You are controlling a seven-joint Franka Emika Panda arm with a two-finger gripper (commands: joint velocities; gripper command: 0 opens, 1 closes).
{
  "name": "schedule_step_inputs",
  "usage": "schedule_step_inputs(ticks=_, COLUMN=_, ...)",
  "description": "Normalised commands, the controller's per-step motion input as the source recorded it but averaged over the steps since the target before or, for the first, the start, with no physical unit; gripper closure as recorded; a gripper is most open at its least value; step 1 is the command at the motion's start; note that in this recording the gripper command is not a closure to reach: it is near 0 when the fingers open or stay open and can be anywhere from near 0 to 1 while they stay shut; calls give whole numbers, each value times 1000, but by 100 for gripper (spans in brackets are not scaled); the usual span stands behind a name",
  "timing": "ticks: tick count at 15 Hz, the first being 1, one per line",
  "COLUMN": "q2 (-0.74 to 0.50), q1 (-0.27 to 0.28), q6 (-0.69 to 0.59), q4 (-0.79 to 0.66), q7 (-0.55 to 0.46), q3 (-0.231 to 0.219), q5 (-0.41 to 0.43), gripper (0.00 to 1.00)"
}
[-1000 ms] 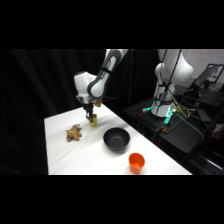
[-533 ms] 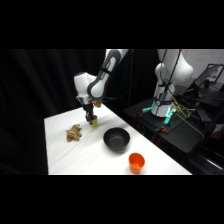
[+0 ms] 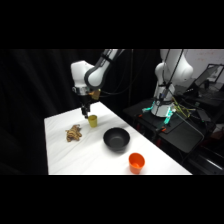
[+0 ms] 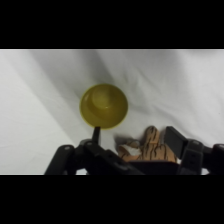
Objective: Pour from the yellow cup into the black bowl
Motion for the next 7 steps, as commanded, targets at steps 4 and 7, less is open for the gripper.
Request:
schedule_step_inputs(ticks=4, q2=-623, q1=55, q6=-496, q4=-75, q7=107, q3=-85, q5=-2, gripper=0)
schedule_step_inputs(ticks=7, q2=-376, q1=75, q6=-340, q4=7, q7=170, q3=-70, q5=-52, gripper=0)
